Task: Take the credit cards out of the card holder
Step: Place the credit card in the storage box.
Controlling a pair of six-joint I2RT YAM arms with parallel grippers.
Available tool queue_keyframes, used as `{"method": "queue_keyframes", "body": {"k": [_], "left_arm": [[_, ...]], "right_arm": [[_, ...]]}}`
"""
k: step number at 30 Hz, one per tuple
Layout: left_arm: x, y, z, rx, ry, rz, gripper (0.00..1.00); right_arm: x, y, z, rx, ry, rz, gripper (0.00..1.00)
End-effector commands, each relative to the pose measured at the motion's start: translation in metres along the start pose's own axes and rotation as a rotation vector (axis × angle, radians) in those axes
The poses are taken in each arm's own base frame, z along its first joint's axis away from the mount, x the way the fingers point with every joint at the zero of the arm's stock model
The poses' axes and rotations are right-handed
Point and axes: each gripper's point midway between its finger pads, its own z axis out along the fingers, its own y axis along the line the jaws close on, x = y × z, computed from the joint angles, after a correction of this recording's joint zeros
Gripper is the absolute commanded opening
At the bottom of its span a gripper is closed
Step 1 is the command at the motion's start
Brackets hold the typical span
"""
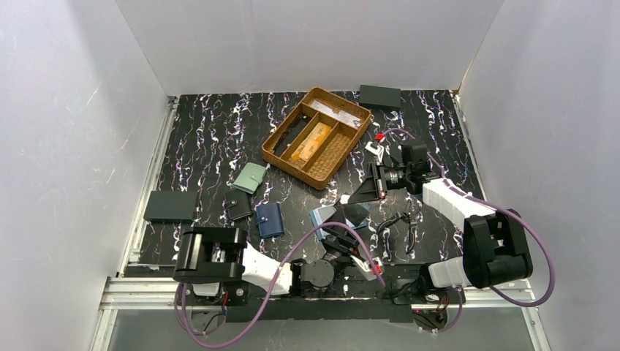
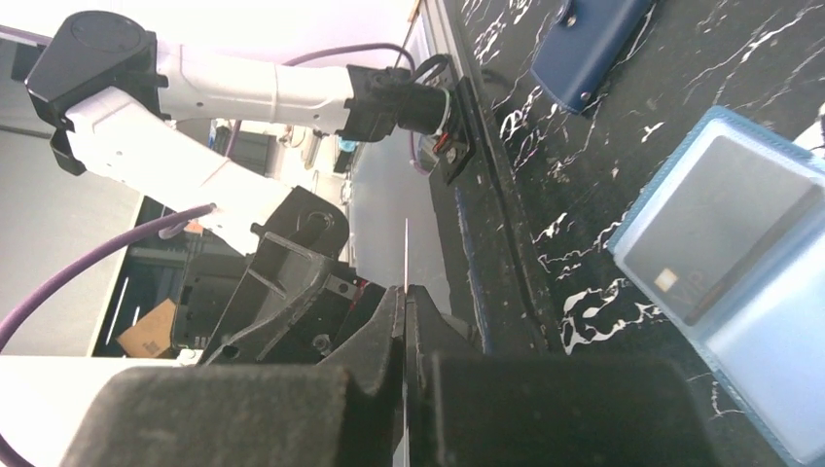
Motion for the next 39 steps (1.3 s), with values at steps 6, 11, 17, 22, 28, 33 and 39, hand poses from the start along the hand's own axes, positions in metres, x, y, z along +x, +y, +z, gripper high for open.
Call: {"method": "queue_keyframes", "body": {"k": [6,11,17,22,28,33,39], "left_arm": [[0.003,0.003,-0.022,-0.019,0.025,-0.492,0.98],[0.002,-0.012,-0.042,0.268,0.032,-0.969,0.98],[0.023,0.002,-0.052,0.469,0.051,-1.650,0.98],[0.046,0.033,-0.048,0.486,0.030,-1.968,0.98],[0.044,0.054,-0.033,0.647,0.005,-1.965,0.98],[0.041,0.047,-0.010,0.852,0.047,-1.908,0.98],[0.020,0.032,0.005,1.069,0.042,-1.817,0.93]], "right_arm": [[-0.029,-0.012,-0.033,0.071,-0.131,-0.165,0.01],[-0.037,-0.025,-0.053,0.097,-0.161,-0.197,0.01],[-0.033,-0.037,-0.062,0.096,-0.131,-0.227,0.01],[-0.026,-0.027,-0.066,0.046,-0.076,-0.333,0.01],[-0.009,-0.020,-0.059,0.030,-0.007,-0.358,0.01],[-0.001,-0.027,-0.041,0.091,0.057,-0.407,0.01],[-0.006,-0.021,-0.023,0.193,-0.027,-0.475,0.01]]}}
